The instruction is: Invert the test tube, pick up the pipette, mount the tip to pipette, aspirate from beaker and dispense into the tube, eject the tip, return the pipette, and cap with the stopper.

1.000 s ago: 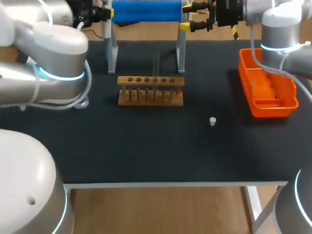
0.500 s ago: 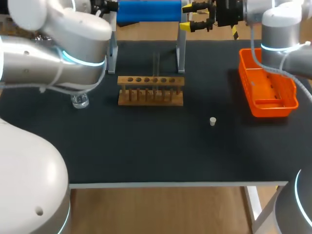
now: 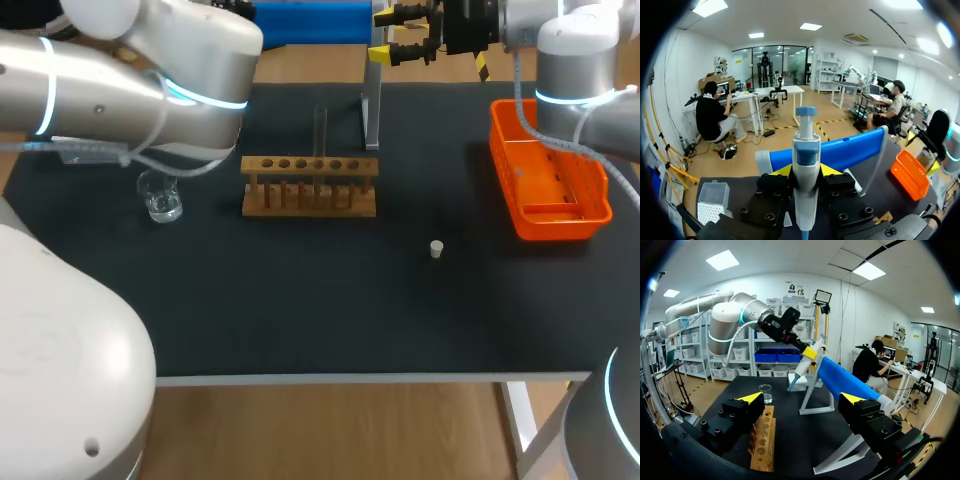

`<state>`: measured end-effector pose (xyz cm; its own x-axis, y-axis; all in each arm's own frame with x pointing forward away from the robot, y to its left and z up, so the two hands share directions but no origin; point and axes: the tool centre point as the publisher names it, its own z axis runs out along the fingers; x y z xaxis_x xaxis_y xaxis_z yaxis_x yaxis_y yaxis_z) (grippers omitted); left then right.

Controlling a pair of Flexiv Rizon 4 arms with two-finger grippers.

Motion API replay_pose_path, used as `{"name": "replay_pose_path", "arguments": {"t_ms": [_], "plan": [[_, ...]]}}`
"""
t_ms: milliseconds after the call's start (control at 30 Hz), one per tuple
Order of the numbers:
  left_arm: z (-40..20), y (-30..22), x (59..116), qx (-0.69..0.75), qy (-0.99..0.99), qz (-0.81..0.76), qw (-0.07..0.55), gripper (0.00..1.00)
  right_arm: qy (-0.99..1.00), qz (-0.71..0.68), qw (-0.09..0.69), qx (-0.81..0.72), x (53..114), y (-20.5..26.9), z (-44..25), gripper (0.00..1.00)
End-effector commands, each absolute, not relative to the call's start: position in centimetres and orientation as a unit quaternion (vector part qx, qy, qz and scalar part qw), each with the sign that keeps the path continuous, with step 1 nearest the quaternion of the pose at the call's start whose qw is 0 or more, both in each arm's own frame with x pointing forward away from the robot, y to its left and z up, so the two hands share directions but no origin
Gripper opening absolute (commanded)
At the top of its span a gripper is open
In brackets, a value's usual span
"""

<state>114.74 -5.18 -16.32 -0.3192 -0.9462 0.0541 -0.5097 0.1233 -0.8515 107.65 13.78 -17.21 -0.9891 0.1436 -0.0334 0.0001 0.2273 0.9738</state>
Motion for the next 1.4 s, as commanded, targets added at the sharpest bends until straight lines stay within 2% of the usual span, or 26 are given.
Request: {"name": "replay_pose_path", "arguments": {"t_ms": [33, 1400], "plan": [[-16.5, -5.7, 115.9, -0.532, 0.707, -0.386, 0.262, 0.00, 0.783, 0.618, 0.057, 0.046, 107.7, 13.7, -17.1, 1.00], [-19.2, -5.0, 117.7, -0.561, 0.711, -0.344, 0.249, 0.00, 0.783, 0.618, 0.057, 0.046, 107.7, 13.7, -17.1, 1.00]]}}
